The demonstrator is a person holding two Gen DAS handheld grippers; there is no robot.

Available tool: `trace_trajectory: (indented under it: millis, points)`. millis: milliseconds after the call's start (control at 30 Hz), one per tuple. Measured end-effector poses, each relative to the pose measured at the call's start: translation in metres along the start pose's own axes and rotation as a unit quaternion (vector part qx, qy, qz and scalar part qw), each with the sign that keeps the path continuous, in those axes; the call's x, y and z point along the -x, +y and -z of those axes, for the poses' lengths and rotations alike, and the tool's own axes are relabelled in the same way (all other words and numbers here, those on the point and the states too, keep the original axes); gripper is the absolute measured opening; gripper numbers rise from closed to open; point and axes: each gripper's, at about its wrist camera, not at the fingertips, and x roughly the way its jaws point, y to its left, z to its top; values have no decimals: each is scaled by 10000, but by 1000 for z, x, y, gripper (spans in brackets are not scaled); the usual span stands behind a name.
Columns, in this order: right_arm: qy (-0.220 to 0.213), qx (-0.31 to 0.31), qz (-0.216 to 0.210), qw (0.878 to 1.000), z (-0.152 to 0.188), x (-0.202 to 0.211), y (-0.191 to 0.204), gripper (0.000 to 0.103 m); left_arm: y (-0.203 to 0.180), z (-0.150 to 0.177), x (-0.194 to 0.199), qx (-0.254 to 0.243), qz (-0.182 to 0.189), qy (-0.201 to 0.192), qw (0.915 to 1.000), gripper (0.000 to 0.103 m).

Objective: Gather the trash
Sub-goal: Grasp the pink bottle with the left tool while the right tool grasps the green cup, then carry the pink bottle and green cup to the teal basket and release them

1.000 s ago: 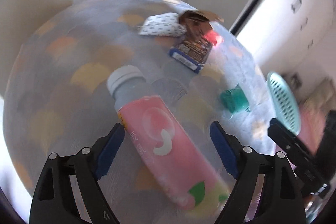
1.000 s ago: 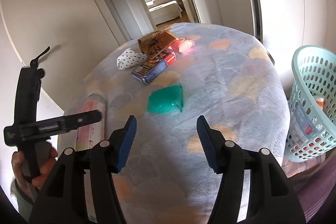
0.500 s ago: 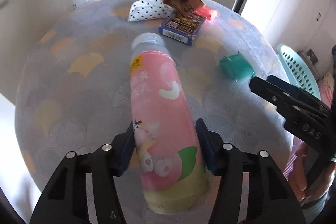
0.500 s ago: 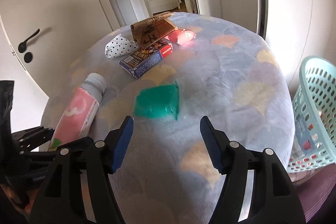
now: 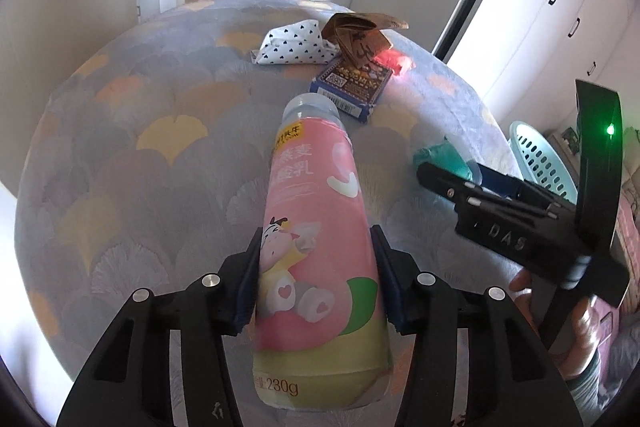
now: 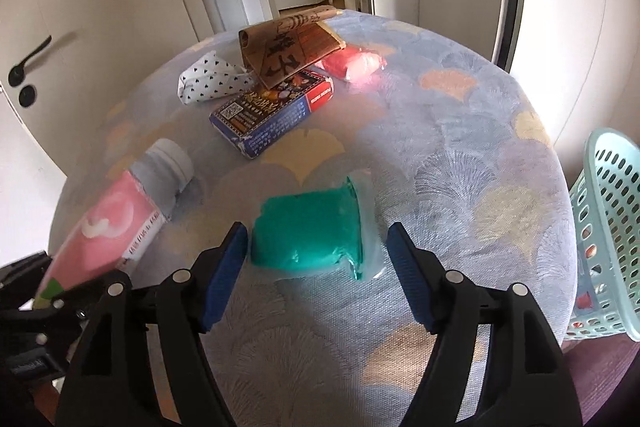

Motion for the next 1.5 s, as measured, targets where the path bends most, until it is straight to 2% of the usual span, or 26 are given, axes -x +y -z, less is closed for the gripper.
trace_trajectory:
  millis: [67,267,467,700,767,933,1167,1333,1500]
  points:
    - [-22,135,9,9999,0,0,4,51,0,-1,0,3,17,-27,10000,48]
    - [-181,6,14,9998,3,13,-5,49,-6,-6,6,-64,211,-209,9995,48]
    - [-460,-329,102,9983,-3,42,-35,49,-30,-19,14,-327,458,-442,9974,48]
    - [-959,-772,408,9916,-11,89,-88,49,-85,-43,11,-890,735,-627,9913,48]
    - [-1080,-899,528,9887,-13,101,-103,49,-105,-50,7,-1050,917,-638,9882,48]
    - [-1337,-1259,848,9793,-14,126,-143,49,-146,-67,-11,-1240,1661,-431,9773,48]
    - [-1493,-2015,1258,9598,-1,148,-208,49,-215,-84,-40,-1635,2013,-244,9655,48]
    - [-1332,-2563,1427,9467,13,147,-251,49,-258,-92,-75,-1686,2495,377,9528,48]
    - [-1224,-2868,1680,9352,25,144,-279,49,-300,-93,-106,-1895,2510,681,9468,48]
